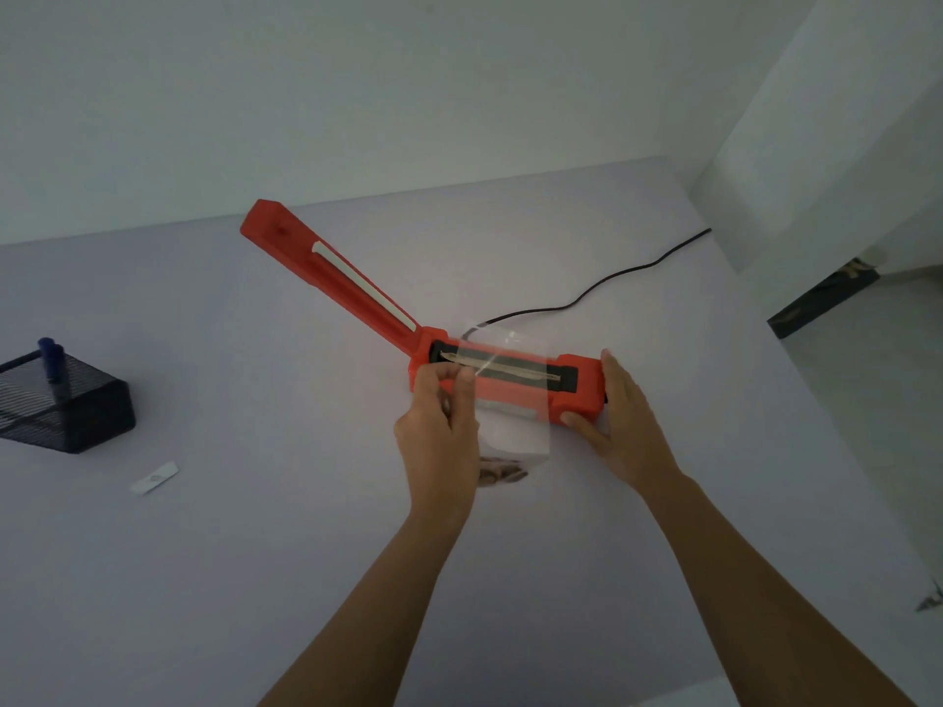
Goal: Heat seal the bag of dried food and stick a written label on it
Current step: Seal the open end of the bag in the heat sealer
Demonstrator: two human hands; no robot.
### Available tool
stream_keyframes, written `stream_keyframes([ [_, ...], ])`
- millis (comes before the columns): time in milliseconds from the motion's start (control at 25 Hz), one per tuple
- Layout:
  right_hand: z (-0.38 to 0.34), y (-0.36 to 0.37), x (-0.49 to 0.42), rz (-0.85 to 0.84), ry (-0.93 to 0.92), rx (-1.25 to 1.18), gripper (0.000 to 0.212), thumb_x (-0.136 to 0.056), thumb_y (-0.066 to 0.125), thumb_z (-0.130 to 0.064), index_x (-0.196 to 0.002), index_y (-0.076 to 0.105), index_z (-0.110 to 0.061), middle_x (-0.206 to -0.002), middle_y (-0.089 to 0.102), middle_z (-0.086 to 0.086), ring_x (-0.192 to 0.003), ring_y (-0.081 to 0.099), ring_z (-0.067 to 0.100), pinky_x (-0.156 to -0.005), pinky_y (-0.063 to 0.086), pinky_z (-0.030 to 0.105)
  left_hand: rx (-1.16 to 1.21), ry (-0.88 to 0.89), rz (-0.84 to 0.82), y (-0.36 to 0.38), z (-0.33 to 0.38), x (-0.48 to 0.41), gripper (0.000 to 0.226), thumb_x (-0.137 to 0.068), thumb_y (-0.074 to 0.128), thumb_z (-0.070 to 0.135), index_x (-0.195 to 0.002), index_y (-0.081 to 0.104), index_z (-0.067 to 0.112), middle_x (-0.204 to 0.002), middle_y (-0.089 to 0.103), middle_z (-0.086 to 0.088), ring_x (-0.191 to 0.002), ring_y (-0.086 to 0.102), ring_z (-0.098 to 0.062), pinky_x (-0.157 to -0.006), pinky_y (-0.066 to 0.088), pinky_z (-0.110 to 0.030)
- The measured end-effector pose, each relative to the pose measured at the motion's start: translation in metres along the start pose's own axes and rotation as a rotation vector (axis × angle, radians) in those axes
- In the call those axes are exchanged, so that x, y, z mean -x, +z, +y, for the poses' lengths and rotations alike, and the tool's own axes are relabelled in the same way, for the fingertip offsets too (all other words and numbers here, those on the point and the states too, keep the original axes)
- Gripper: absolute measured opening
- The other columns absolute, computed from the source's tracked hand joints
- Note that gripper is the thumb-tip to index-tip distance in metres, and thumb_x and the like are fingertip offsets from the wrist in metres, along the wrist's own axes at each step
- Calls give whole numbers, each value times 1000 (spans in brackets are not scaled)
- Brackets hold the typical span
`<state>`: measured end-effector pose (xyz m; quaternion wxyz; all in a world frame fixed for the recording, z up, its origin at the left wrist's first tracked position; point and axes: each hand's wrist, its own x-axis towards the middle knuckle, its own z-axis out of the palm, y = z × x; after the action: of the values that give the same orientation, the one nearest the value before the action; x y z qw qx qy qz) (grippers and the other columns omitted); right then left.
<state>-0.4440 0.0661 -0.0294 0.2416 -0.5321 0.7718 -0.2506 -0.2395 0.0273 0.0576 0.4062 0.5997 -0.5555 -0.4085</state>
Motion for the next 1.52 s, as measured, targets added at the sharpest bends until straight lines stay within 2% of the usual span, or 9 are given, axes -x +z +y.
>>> stream_keyframes([
  [80,-19,-1,9,123,-39,-6,86,-84,59,-44,-147,10,-12,-154,19,7,-138,16,9,-115,17,28,2,-41,18,-18,-5,-2,10,-95,48,34,-90,52,25,-62,59,-4,-54,56,-10,-55,54,-36],
  [200,-63,21,40,264,-204,-193,57,-89,50,-42,-134,40,-9,-130,45,-1,-121,39,1,-103,30,9,-15,-90,70,-53,-18,-6,7,-95,48,33,-91,51,27,-66,60,-4,-56,57,-7,-61,58,-40],
  [400,-140,95,86,-275,-176,-410,36,-85,46,-54,-113,56,-33,-112,57,-23,-107,54,-9,-94,43,12,-68,-165,152,-120,-58,-7,10,-95,48,31,-92,51,23,-63,60,-5,-54,57,-8,-60,56,-39],
  [520,-167,132,102,-409,-172,-401,14,-87,61,-34,-100,61,-37,-101,62,-29,-98,59,-8,-87,43,7,-56,-249,180,-149,-85,-7,14,-96,47,32,-94,51,19,-63,60,-6,-53,55,-13,-58,53,-38],
  [640,-174,159,116,-391,-97,-403,19,-87,64,-17,-80,62,-35,-73,64,-28,-72,61,-7,-68,43,8,-38,-306,159,-167,-109,-13,17,-97,44,31,-95,50,15,-65,59,-9,-52,53,-13,-56,52,-38],
  [840,-177,181,127,-404,20,-378,7,-88,61,-20,-88,68,-23,-81,68,-11,-73,62,-6,-68,47,10,-189,-307,26,-175,-143,-33,20,-97,43,30,-96,51,12,-73,64,-8,-64,61,-24,-66,55,-42],
  [1000,-175,189,123,-314,19,-252,9,-86,65,-22,-89,70,-15,-80,65,-9,-73,59,0,-67,42,4,-336,-236,-42,-176,-161,-44,21,-94,50,27,-92,57,8,-84,64,-9,-75,58,-23,-67,45,-32],
  [1280,-176,188,120,-276,115,-329,11,-81,71,-22,-86,61,-21,-70,62,-7,-61,57,-2,-58,44,7,-412,-240,-55,-171,-173,-51,21,-90,56,28,-89,60,8,-83,65,-7,-79,60,-24,-71,45,-34],
  [1520,-173,188,118,-278,92,-260,18,-80,71,-26,-92,59,-21,-71,61,-4,-61,55,5,-60,47,13,-487,-169,-39,-170,-176,-49,33,-90,58,31,-110,52,5,-103,59,-12,-89,57,-27,-72,40,-30],
])
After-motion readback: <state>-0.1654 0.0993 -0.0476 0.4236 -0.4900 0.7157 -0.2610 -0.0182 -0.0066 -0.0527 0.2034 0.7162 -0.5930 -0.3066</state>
